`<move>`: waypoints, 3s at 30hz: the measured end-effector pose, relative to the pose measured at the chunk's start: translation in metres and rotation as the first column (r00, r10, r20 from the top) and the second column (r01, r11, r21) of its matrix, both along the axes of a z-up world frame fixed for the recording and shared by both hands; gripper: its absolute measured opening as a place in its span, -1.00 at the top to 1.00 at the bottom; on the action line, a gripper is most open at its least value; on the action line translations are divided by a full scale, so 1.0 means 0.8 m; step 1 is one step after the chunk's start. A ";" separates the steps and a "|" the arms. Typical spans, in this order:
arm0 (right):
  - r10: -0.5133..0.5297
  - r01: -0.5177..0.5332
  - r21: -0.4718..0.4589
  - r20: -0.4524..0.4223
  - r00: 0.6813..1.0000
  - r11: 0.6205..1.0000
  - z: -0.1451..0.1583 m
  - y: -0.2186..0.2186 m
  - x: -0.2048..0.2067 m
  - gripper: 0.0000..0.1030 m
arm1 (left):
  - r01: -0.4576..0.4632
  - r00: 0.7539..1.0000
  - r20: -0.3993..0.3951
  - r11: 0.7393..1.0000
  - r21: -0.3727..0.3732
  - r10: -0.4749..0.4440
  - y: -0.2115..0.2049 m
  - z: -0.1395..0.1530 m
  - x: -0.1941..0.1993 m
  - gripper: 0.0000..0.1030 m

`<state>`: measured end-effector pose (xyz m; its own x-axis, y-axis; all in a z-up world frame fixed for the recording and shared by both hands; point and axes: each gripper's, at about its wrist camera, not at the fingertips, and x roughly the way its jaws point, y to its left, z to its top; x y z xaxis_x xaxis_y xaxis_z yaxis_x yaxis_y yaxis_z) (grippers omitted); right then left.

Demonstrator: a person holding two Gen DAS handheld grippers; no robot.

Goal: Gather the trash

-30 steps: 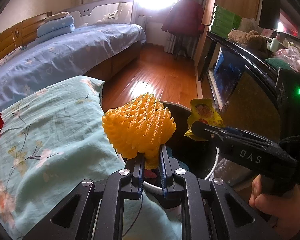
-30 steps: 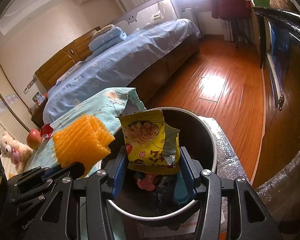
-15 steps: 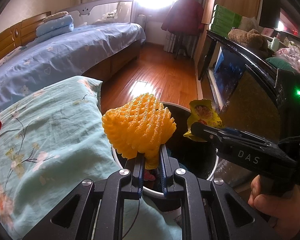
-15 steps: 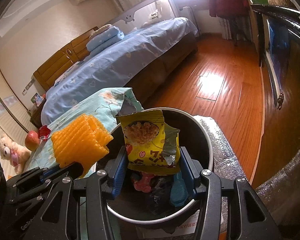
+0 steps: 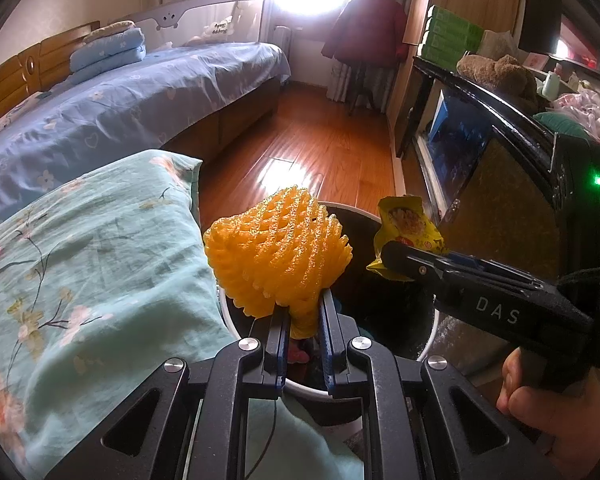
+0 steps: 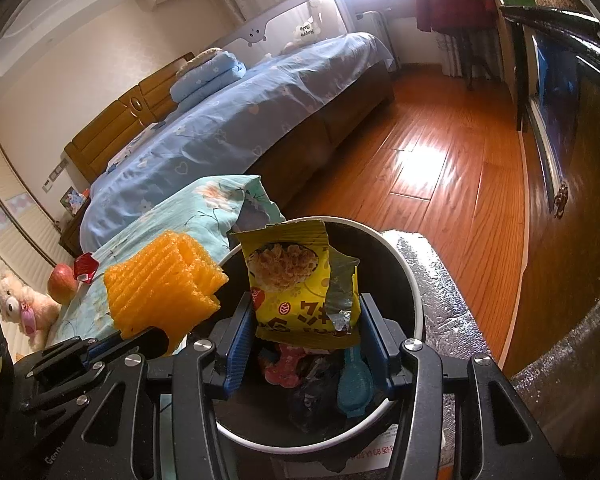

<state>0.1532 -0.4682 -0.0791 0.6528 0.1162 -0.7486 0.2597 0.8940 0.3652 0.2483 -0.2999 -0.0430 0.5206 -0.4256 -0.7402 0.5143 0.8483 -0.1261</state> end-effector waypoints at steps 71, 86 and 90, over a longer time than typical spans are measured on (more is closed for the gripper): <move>0.011 -0.010 -0.020 0.071 0.997 1.000 0.043 0.063 -0.042 -0.53 | -0.184 0.980 0.048 0.974 -0.133 0.192 0.148 0.039 -0.099 -0.02; 0.127 -0.083 -0.185 0.243 0.962 0.979 0.111 0.186 -0.102 -0.67 | -0.312 0.916 0.197 0.929 -0.196 0.349 0.253 0.079 -0.222 -0.21; 0.138 -0.064 -0.220 0.340 0.930 0.973 0.139 0.205 -0.126 -1.00 | -0.368 0.860 0.285 0.902 -0.227 0.423 0.276 0.089 -0.269 -0.80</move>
<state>0.0528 -0.3039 0.0319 0.8701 0.0662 -0.4883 0.0526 0.9728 0.2257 0.0332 -0.0787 0.0282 0.8658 -0.2305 -0.4441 0.1748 0.9710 -0.1630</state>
